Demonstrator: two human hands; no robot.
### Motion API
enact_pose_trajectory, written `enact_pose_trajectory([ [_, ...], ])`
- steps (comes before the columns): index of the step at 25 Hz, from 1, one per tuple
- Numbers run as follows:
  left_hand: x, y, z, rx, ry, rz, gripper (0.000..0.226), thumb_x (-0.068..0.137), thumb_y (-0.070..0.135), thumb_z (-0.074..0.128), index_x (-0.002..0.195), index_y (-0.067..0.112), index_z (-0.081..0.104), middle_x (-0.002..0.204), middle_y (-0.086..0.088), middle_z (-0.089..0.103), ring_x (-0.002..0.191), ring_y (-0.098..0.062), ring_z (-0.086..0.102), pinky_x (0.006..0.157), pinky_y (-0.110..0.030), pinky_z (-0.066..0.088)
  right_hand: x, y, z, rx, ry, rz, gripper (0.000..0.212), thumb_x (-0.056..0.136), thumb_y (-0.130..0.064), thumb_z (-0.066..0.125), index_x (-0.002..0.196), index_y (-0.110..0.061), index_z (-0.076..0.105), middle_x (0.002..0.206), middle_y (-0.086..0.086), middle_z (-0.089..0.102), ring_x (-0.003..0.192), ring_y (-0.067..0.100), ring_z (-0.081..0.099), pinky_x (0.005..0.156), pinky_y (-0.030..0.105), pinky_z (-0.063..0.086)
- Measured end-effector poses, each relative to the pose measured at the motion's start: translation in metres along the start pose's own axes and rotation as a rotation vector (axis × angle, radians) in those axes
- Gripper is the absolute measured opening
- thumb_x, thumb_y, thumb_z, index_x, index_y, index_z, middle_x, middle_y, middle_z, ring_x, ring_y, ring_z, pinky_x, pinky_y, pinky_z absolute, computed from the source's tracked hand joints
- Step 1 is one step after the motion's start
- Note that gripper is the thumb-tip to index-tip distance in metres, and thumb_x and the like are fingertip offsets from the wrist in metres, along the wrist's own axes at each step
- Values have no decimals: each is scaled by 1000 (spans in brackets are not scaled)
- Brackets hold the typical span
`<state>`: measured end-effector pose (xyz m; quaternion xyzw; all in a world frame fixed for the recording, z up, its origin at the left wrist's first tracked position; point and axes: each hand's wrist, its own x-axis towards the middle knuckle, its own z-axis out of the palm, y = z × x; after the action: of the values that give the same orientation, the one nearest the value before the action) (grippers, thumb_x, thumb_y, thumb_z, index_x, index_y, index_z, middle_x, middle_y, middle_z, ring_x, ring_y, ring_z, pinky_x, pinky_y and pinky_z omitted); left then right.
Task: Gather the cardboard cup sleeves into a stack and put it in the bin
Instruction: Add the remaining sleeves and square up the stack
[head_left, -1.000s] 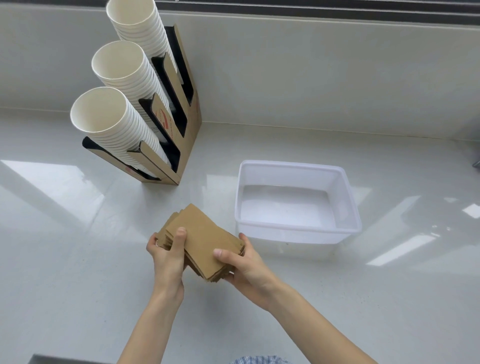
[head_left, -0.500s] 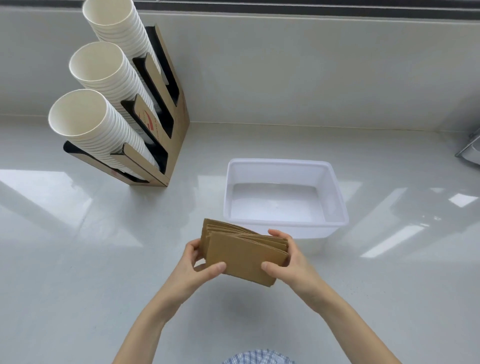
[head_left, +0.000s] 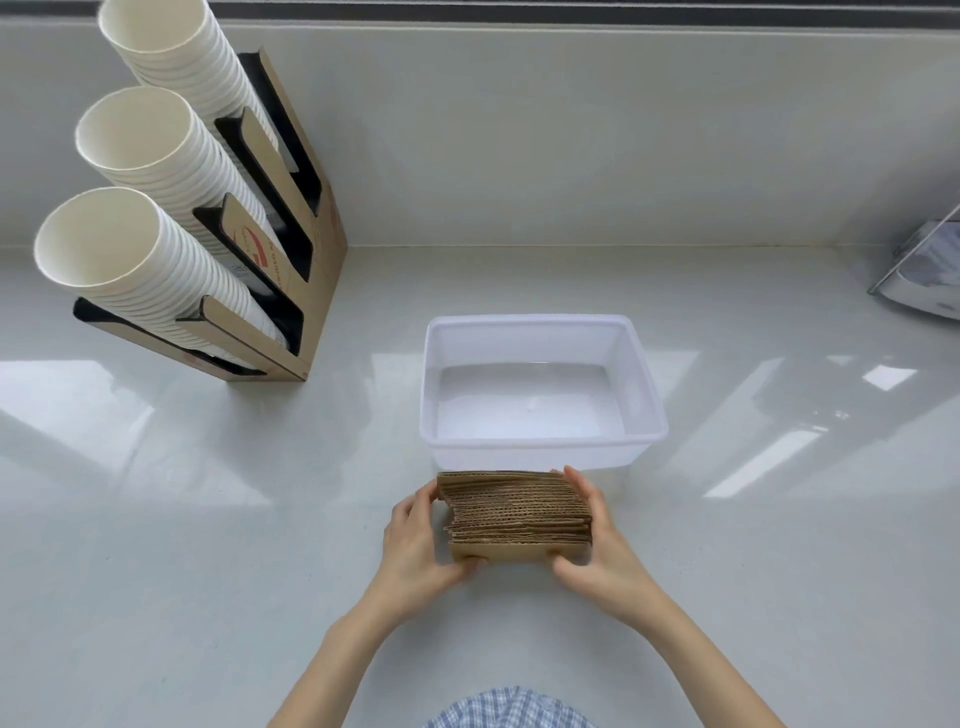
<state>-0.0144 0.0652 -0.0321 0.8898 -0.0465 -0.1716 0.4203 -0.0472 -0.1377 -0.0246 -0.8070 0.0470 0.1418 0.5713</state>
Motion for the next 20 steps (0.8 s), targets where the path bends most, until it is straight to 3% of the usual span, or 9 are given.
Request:
enact_pose_trajectory([
  [2,2,1,5,102,-3,18,118,40,64,47,142,18,11,141,2,35,132,-19,23,106,-30,20,0,7,4,41,16,18,87,75,4,58,132,-37,7,135,-16,31,115,-16,39,86,-10,25],
  [4,2,4,9,110,10,18,117,41,65,48,142,20,8,142,4,35,133,-19,24,108,-32,20,1,11,9,76,23,25,92,76,7,58,135,-32,-1,131,-26,24,121,-9,33,85,-12,22],
  [7,-1,12,12,87,46,38,103,42,65,47,136,29,24,138,7,40,132,-20,26,108,-34,21,3,14,13,102,41,22,98,75,4,63,132,-36,-6,123,-35,24,108,-31,33,82,-13,22],
  [9,-1,12,12,85,43,32,101,41,65,47,133,30,28,136,7,42,131,-20,26,108,-34,21,4,15,14,94,45,31,100,74,-1,67,132,-37,-7,124,-32,29,105,-35,32,83,-13,23],
  [12,3,7,12,76,36,38,96,44,63,52,132,34,27,135,9,43,131,-20,27,108,-35,23,3,12,13,61,70,43,104,67,-20,70,134,-37,-6,139,-15,29,124,-12,34,90,-11,21],
  [14,3,6,12,70,8,55,96,45,58,52,134,35,23,138,9,41,132,-20,26,109,-36,23,3,13,11,26,75,24,99,62,-28,68,133,-42,-1,146,-9,24,132,-3,28,96,-8,19],
  [17,5,5,12,110,-14,84,102,47,55,51,139,29,15,147,7,31,135,-22,23,110,-38,21,2,13,9,25,47,4,97,66,-20,67,129,-48,-1,148,-9,26,132,-8,26,99,-6,19],
  [20,7,4,13,132,-41,56,117,49,59,49,142,19,-9,150,1,25,136,-22,23,111,-40,19,3,13,8,2,38,0,97,67,-20,66,133,-42,-2,146,-9,32,127,-13,31,97,-6,20],
])
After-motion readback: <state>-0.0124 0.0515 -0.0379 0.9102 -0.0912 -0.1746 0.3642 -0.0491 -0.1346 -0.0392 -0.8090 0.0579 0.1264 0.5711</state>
